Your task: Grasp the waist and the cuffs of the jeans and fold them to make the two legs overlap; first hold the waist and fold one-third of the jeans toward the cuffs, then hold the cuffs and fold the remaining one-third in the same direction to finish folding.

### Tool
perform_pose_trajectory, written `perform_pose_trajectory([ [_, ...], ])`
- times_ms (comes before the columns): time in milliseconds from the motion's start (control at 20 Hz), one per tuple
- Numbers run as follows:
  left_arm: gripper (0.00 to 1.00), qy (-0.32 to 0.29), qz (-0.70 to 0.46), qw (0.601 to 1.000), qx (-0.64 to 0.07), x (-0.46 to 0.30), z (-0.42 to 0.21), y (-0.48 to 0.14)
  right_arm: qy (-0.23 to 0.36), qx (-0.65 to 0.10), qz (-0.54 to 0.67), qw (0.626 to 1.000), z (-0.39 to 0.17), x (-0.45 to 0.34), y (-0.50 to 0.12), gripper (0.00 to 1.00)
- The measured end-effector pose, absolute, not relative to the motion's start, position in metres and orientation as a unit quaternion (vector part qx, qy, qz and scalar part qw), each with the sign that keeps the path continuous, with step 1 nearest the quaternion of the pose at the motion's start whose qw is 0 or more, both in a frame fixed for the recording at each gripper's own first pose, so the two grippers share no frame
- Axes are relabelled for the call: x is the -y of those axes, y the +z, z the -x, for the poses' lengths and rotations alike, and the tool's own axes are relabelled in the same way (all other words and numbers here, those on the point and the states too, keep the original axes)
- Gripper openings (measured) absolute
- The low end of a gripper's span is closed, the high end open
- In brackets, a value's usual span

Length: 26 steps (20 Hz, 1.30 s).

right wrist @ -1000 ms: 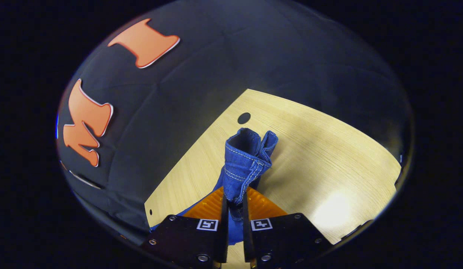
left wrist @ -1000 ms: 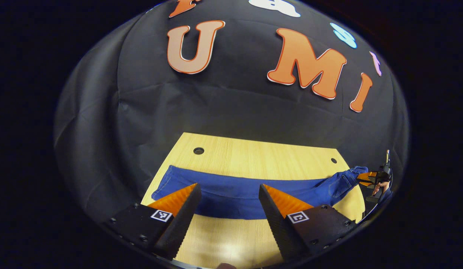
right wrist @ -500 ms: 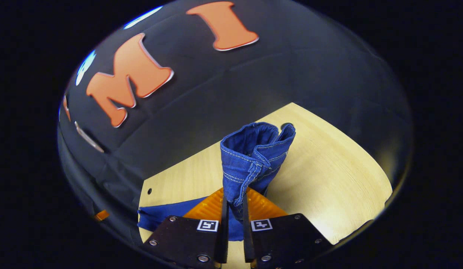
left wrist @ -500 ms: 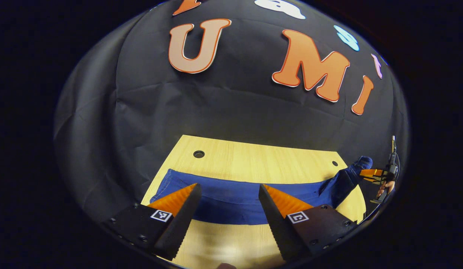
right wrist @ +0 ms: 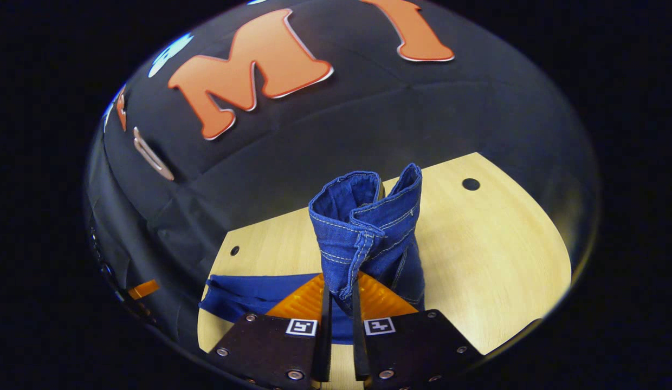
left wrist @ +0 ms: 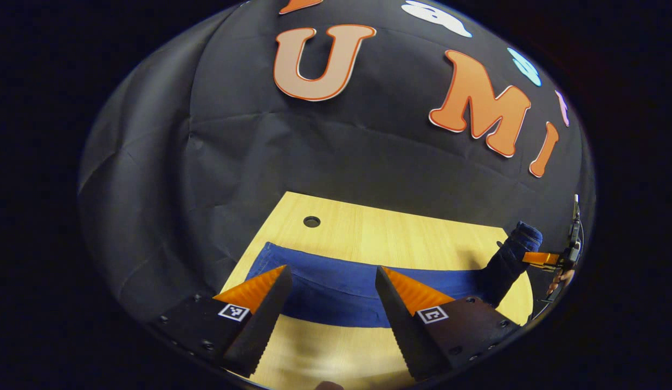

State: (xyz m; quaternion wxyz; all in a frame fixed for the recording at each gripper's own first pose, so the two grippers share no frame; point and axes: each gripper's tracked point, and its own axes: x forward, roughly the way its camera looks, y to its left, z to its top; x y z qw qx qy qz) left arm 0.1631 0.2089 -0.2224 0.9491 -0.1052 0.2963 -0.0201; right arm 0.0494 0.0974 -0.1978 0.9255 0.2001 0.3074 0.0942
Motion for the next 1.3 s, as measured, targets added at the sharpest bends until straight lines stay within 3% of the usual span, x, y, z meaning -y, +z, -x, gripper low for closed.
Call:
perform_pose_trajectory([
  [350,0.96,-0.003,0.135,0.936,-0.324,-0.242,-0.164,-0.254,0.115,-0.369,-0.166,0.907,-0.041,-0.164,-0.245,0.18],
  [400,0.96,0.000,0.142,0.932,-0.333,-0.248,-0.162,-0.264,0.112,-0.380,-0.174,0.901,-0.040,-0.172,-0.250,0.23],
  [450,0.96,0.001,0.152,0.928,-0.339,-0.252,-0.161,-0.271,0.117,-0.388,-0.185,0.896,-0.037,-0.182,-0.251,0.17],
  [600,0.96,0.005,0.182,0.916,-0.359,-0.264,-0.160,-0.291,0.118,-0.379,-0.194,0.897,-0.040,-0.194,-0.247,0.70],
  [700,0.96,0.009,0.205,0.903,-0.377,-0.270,-0.160,-0.309,0.110,-0.373,-0.188,0.902,-0.041,-0.191,-0.244,0.84],
  [900,0.96,0.017,0.277,0.863,-0.422,-0.280,-0.151,-0.351,0.086,-0.359,-0.190,0.910,-0.043,-0.178,-0.233,0.96],
  [1300,0.96,0.063,0.402,0.782,-0.473,-0.319,-0.147,-0.430,0.038,-0.326,-0.193,0.924,-0.033,-0.147,-0.205,0.97],
])
